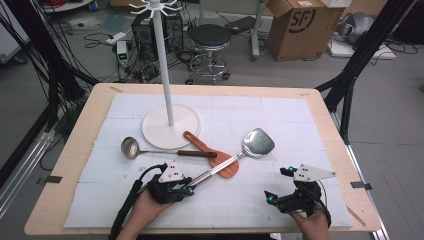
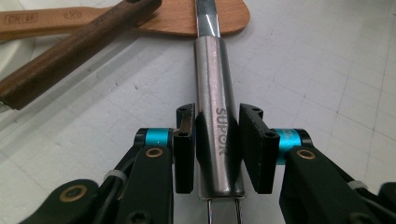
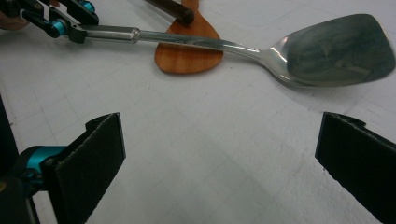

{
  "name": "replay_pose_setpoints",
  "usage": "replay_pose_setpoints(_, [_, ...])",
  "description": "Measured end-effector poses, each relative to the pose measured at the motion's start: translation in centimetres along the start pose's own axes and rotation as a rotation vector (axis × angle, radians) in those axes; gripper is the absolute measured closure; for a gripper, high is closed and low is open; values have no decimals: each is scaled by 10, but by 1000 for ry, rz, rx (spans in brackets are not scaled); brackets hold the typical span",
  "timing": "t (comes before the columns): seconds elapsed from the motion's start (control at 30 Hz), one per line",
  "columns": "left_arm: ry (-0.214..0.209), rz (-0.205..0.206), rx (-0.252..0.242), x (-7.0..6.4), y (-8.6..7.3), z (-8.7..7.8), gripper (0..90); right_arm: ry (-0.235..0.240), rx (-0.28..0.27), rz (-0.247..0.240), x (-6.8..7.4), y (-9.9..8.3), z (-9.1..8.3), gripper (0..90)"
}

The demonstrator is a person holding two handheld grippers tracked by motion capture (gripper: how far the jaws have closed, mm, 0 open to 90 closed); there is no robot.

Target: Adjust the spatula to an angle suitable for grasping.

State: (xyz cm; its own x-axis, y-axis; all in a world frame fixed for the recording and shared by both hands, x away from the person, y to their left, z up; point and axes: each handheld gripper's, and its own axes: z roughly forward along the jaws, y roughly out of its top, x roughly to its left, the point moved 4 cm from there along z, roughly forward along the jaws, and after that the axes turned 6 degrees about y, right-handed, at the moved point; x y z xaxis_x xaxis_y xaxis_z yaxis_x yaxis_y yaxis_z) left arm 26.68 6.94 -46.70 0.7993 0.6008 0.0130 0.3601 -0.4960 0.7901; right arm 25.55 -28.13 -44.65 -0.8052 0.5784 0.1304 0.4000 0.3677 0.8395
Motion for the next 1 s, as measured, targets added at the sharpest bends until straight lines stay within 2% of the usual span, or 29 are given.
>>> replay_pose_setpoints(0.2, [-12, -9, -19, 2, 6, -5, 681, 30, 11, -7, 2, 6, 8, 9])
replay_pose_setpoints(0.47, [-20, 4, -11, 0, 7, -6, 679, 43, 14, -7, 4, 11, 11, 9])
replay_pose_setpoints(0.6, [-33, -7, -24, -1, 8, -7, 679, 49, 5, -16, 4, 13, 10, 9])
replay_pose_setpoints(1.0, [-46, 23, -35, -6, 19, -14, 678, 72, 4, -50, 9, 25, 16, 10])
